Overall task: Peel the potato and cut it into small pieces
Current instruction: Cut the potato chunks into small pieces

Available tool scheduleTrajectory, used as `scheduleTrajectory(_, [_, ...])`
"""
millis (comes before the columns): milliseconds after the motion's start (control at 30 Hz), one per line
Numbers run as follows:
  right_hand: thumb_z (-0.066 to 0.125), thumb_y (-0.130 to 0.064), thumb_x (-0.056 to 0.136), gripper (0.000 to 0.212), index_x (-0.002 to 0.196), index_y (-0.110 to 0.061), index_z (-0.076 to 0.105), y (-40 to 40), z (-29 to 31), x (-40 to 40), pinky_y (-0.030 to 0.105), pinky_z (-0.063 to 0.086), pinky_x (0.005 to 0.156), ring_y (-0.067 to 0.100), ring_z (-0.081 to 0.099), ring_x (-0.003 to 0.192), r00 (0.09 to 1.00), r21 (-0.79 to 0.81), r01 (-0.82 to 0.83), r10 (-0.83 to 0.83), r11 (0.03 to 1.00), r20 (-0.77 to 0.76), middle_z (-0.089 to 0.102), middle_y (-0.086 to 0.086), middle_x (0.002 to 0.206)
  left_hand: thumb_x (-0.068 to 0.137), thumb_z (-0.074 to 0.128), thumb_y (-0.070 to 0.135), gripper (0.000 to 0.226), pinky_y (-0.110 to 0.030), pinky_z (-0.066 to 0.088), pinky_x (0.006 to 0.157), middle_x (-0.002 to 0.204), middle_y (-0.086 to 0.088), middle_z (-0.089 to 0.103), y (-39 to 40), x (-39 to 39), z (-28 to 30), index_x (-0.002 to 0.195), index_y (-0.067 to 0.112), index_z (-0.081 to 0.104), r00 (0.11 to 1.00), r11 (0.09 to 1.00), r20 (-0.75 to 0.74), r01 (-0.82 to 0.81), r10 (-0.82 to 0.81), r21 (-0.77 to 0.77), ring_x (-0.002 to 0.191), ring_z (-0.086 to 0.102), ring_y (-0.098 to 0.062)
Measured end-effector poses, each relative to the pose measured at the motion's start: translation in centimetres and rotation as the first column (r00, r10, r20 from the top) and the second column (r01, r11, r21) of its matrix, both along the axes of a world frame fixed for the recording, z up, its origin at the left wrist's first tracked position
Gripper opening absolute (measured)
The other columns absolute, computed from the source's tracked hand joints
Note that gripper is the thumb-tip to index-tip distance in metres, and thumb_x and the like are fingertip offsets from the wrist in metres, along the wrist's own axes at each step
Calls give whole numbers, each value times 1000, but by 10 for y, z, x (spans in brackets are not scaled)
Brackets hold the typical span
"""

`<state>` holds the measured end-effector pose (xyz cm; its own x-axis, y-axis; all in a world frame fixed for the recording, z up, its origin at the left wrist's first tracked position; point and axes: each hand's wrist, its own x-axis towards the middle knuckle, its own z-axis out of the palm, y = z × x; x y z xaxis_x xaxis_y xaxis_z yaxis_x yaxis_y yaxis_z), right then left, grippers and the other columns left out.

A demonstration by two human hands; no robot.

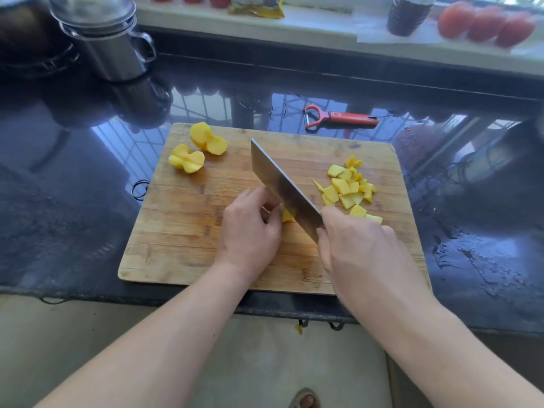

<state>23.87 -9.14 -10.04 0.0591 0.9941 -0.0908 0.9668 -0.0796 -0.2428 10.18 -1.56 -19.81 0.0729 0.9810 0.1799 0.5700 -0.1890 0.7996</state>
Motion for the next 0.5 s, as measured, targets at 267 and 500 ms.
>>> scheduleTrajectory(267, [40,-19,103,19,85,-24,37,19,-9,-8,38,33,60,32,45,70,1000,-52,21,-21,998,-2,47,-1,74,89,71,5,27,-11,34,68,81,8,62,2,0,-2,79,26,56,1000,1000,0,-24,24,6,74,55,-14])
scheduleTrajectory(500, [42,-22,102,14,88,-21,41,36,-6,-1,37,32,61,34,46,75,996,-95,39,-47,995,-81,40,0,72,89,71,7,21,-25,36,68,80,3,63,0,1,-1,77,19,59,999,999,-24,-30,29,-13,72,54,-16])
